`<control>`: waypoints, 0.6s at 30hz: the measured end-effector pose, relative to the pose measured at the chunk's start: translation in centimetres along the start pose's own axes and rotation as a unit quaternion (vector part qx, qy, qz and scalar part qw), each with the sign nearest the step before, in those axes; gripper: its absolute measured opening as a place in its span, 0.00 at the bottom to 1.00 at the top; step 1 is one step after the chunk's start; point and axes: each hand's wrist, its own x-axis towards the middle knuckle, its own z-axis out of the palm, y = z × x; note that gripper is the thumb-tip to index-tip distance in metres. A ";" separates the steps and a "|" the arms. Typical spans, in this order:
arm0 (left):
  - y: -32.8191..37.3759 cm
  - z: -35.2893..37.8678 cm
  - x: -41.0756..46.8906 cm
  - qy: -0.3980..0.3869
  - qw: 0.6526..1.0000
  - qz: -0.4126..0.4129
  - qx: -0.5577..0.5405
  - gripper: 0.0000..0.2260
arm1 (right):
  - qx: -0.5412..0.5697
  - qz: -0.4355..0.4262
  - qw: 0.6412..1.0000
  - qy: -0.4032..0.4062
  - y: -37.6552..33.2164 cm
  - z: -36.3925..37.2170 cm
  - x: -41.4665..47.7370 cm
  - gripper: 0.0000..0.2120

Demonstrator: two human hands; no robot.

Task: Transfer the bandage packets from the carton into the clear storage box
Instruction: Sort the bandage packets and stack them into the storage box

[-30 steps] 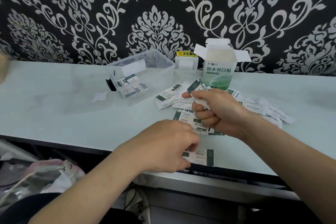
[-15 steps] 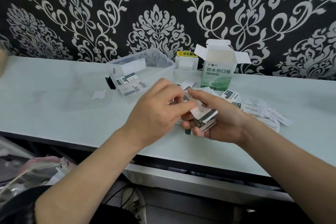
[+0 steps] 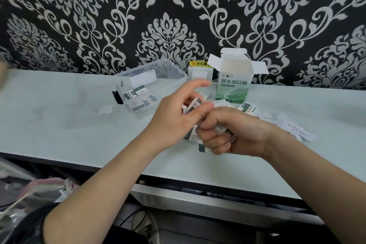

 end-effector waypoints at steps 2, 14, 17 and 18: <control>0.2 0.6 0.0 -0.010 1.000 0.023 0.013 0.08 | -0.022 -0.014 0.999 0.020 -0.1 0.1 -0.1 0.14; 0.2 1.9 1.4 0.131 0.986 -0.084 -0.066 0.10 | -0.212 -0.146 0.945 0.203 0.0 1.9 0.1 0.18; 0.3 1.8 1.5 0.145 0.981 -0.090 -0.088 0.10 | -0.125 -0.141 0.968 0.164 -0.3 1.6 -0.3 0.12; 0.3 1.8 1.5 0.152 0.981 -0.086 -0.081 0.11 | -0.096 -0.138 0.973 0.159 -0.3 1.5 -0.4 0.13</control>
